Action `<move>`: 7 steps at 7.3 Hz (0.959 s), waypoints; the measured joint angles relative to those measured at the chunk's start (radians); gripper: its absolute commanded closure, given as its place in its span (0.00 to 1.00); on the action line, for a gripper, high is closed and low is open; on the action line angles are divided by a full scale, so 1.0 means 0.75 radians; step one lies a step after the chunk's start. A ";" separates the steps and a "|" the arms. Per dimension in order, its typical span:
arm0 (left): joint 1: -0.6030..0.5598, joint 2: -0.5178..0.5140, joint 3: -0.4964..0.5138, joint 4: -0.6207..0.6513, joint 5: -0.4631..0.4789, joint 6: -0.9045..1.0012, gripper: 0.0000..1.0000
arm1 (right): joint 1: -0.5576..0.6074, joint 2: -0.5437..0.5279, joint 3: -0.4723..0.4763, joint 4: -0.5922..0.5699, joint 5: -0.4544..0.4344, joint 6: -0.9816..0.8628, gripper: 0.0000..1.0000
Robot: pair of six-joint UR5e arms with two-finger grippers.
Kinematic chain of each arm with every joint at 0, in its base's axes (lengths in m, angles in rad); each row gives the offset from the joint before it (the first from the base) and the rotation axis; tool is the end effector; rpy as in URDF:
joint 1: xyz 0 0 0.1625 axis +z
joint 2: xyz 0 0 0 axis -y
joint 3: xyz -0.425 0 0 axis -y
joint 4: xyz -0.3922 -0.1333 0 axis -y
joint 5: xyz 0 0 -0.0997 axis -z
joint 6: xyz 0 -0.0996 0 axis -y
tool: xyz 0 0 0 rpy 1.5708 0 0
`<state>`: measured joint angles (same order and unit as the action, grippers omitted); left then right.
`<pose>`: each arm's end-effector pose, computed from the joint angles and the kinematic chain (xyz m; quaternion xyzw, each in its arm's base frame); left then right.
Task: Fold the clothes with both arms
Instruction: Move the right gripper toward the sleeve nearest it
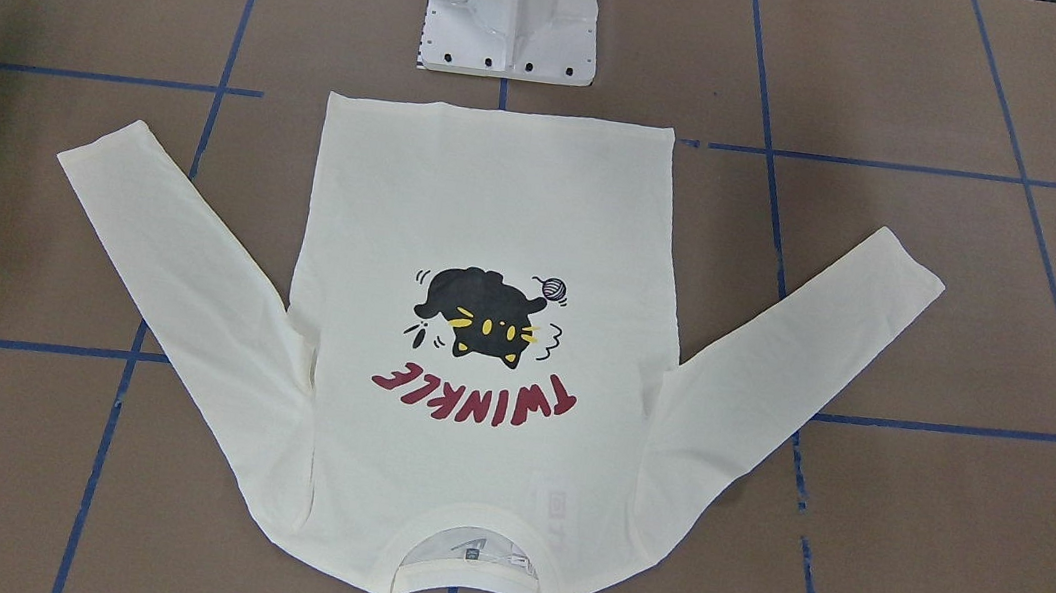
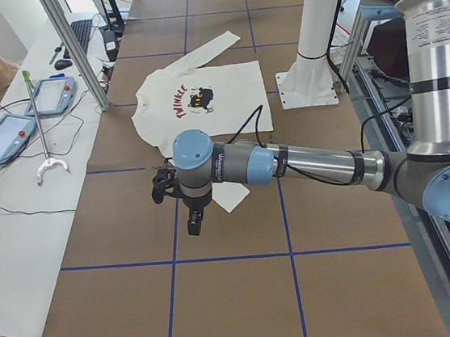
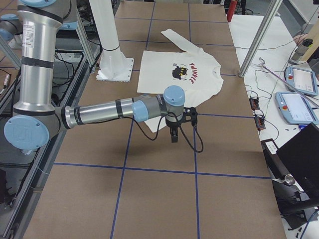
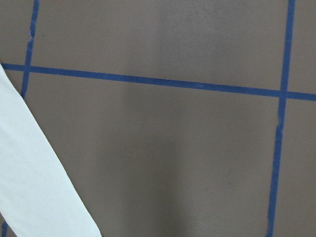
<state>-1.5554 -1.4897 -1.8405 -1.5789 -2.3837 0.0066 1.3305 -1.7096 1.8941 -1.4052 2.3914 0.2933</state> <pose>-0.0538 -0.4629 0.5602 0.0885 0.3938 0.0489 0.9136 -0.0469 -0.4453 0.5411 0.0505 -0.4210 -0.0455 0.9045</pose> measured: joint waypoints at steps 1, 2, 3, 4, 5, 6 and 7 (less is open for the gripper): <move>0.001 0.006 0.006 -0.022 -0.004 -0.003 0.00 | -0.096 -0.011 0.000 0.101 -0.002 0.116 0.00; 0.004 0.008 0.016 -0.075 -0.005 -0.006 0.00 | -0.223 -0.028 -0.002 0.232 -0.026 0.289 0.00; 0.005 0.013 0.021 -0.146 -0.007 -0.009 0.00 | -0.368 -0.055 -0.004 0.400 -0.089 0.526 0.00; 0.006 0.017 0.024 -0.195 -0.007 -0.009 0.00 | -0.490 -0.097 -0.006 0.564 -0.156 0.744 0.00; 0.006 0.018 0.026 -0.218 -0.005 -0.009 0.00 | -0.577 -0.147 -0.013 0.706 -0.207 0.911 0.01; 0.006 0.018 0.028 -0.226 -0.004 -0.010 0.00 | -0.644 -0.185 -0.025 0.817 -0.261 1.054 0.03; 0.006 0.017 0.029 -0.229 -0.005 -0.011 0.00 | -0.705 -0.202 -0.047 0.887 -0.323 1.174 0.10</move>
<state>-1.5509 -1.4766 -1.8190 -1.7503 -2.3872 -0.0013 0.8021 -1.8610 1.8592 -0.7396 2.1495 1.1738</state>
